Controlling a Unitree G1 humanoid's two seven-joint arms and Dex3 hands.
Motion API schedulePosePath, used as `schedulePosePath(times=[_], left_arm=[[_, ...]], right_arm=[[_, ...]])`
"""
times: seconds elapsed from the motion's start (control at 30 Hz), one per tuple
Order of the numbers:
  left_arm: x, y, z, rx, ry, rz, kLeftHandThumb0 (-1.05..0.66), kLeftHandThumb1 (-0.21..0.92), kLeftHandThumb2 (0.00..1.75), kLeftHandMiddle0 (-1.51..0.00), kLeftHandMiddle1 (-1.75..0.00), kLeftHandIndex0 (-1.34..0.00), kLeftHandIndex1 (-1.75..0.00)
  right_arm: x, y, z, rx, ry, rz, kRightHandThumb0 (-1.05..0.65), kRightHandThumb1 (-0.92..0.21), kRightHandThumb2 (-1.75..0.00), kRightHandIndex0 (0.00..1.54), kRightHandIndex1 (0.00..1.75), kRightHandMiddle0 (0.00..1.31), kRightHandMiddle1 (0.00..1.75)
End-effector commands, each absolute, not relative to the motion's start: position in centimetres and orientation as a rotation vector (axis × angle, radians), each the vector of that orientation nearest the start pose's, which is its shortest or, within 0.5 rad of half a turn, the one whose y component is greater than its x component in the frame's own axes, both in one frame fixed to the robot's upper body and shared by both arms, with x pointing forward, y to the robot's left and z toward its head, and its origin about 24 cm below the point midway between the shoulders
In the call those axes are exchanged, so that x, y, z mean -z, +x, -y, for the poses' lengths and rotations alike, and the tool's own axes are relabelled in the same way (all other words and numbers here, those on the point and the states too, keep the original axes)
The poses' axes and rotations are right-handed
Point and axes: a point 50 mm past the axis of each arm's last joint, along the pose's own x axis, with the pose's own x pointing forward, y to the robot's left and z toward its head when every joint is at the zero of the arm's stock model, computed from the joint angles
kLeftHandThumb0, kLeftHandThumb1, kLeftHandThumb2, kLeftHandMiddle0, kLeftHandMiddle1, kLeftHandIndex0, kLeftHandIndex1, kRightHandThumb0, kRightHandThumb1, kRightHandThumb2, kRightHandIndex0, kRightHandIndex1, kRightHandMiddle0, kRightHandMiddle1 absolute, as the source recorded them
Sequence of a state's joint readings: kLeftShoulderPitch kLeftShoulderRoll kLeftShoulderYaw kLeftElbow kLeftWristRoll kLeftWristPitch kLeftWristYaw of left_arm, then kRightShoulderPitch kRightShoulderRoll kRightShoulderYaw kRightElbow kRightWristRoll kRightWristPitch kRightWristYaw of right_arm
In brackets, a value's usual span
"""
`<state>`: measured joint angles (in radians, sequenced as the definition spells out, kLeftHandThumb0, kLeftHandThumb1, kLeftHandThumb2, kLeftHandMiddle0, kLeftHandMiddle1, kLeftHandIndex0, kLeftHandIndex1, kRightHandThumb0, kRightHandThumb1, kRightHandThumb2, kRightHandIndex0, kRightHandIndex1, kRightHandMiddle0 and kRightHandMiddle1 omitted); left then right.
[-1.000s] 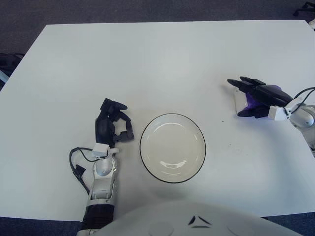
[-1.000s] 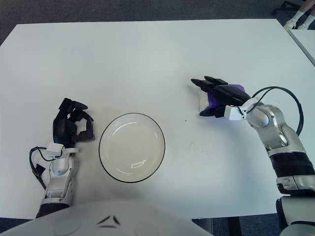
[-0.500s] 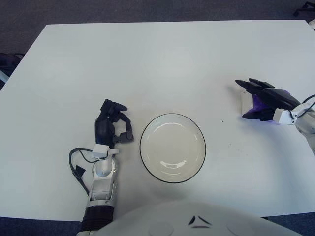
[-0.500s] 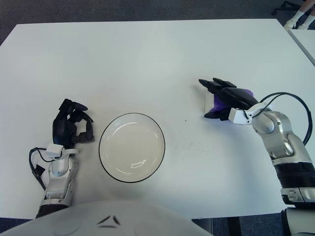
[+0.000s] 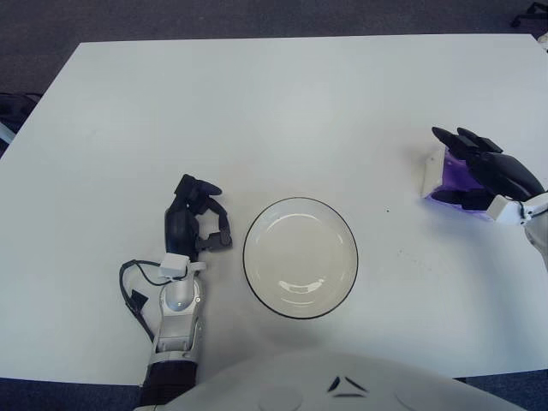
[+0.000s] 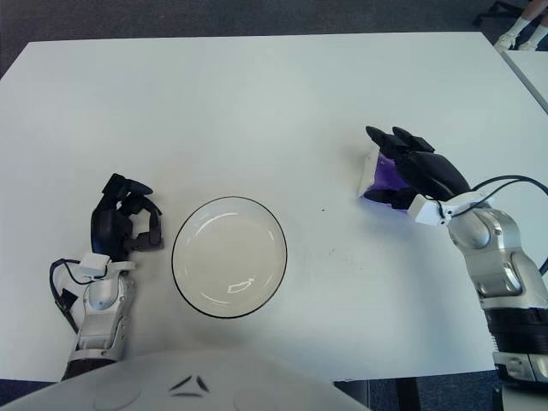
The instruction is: Put the tissue paper into the plate.
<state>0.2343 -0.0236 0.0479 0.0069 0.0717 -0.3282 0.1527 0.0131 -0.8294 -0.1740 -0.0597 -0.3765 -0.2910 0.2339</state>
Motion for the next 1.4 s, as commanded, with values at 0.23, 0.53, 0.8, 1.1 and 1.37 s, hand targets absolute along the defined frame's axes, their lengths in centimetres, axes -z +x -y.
schedulePosePath(times=[0.23,0.53,0.8,1.1,1.37], left_arm=[[0.9,18.3,-17.8,-0.261,0.077,-0.08,-0.01,0.04,1.65,-0.83,-1.75,-0.57,-1.74],[0.8,18.3,-17.8,-0.256,0.071,-0.076,-0.01,0.07,1.62,-0.81,-1.75,-0.55,-1.75],[0.8,18.2,-17.8,-0.253,0.08,-0.074,-0.01,0.08,1.61,-0.81,-1.75,-0.54,-1.75],[0.9,18.2,-17.8,-0.25,0.077,-0.075,-0.01,0.09,1.6,-0.8,-1.75,-0.53,-1.75],[0.9,18.2,-17.7,-0.243,0.058,-0.069,-0.01,0.07,1.62,-0.81,-1.75,-0.55,-1.75]], right_arm=[[-15.4,23.3,27.8,-0.131,-1.264,0.203,-1.05,-0.82,-0.28,0.0,0.0,0.0,0.0],[-15.9,22.6,27.5,-0.074,-1.286,0.206,-1.05,-0.79,-0.26,0.0,0.0,0.0,0.0],[-15.9,22.4,27.4,-0.046,-1.284,0.203,-1.05,-0.78,-0.26,0.0,0.0,0.0,0.0],[-16.0,22.4,27.4,-0.044,-1.284,0.201,-1.05,-0.78,-0.26,0.0,0.0,0.0,0.0],[-15.9,22.3,27.4,-0.044,-1.284,0.201,-1.05,-0.77,-0.27,0.0,0.0,0.0,0.0]])
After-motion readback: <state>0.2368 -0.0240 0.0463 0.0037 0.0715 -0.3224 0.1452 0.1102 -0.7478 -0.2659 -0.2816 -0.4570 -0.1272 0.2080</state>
